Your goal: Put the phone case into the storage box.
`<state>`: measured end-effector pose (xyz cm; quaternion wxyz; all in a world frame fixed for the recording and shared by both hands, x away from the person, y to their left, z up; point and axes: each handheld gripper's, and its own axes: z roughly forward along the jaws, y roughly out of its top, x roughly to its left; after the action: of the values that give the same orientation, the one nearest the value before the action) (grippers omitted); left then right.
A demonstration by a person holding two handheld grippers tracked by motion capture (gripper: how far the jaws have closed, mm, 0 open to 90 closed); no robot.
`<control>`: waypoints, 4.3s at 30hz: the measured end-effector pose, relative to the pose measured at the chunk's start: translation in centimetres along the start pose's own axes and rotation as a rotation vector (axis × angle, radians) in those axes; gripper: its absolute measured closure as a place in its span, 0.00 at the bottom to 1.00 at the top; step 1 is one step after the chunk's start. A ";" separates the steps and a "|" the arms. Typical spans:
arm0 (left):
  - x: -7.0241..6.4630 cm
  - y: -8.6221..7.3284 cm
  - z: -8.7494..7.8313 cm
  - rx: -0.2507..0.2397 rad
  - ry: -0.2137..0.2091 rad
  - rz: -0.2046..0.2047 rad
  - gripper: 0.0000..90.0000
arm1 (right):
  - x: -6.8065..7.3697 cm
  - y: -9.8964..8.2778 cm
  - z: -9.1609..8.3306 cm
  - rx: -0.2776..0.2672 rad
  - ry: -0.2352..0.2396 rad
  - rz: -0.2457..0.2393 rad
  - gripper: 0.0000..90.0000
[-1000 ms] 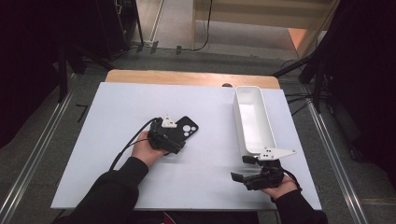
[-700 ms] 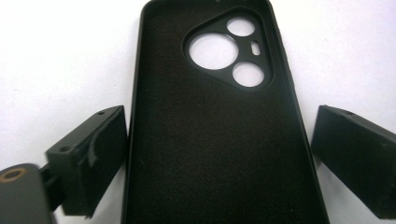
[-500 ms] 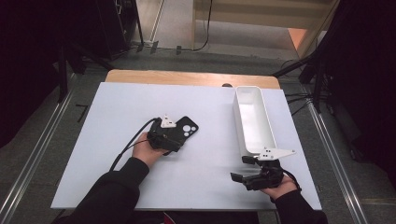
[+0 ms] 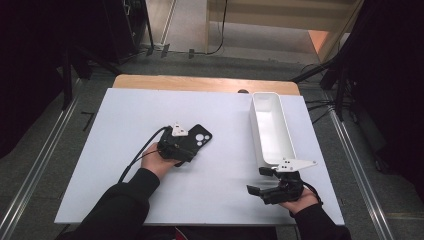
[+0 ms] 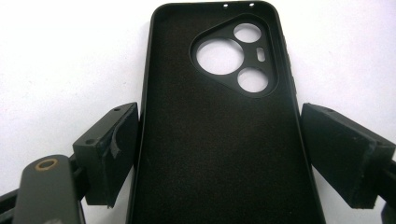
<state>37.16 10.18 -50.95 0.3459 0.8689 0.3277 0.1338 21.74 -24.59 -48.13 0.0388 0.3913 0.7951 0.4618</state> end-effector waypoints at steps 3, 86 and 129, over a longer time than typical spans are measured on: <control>0.2 0.0 -0.1 0.003 -0.011 -0.020 0.16 | 0.0 0.0 0.0 -0.001 0.000 0.000 0.14; -4.9 -0.1 -6.9 -0.272 0.031 -0.210 0.16 | 1.9 4.4 1.0 -0.053 -0.060 0.010 0.15; -7.3 -1.0 -6.6 -0.373 0.055 -0.270 0.16 | 1.5 10.4 4.5 -0.073 -0.042 0.123 0.15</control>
<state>28.17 9.30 -46.92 0.5064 0.7343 0.4196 0.1683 28.68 -17.62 -42.29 0.0410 0.4474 0.7512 0.4836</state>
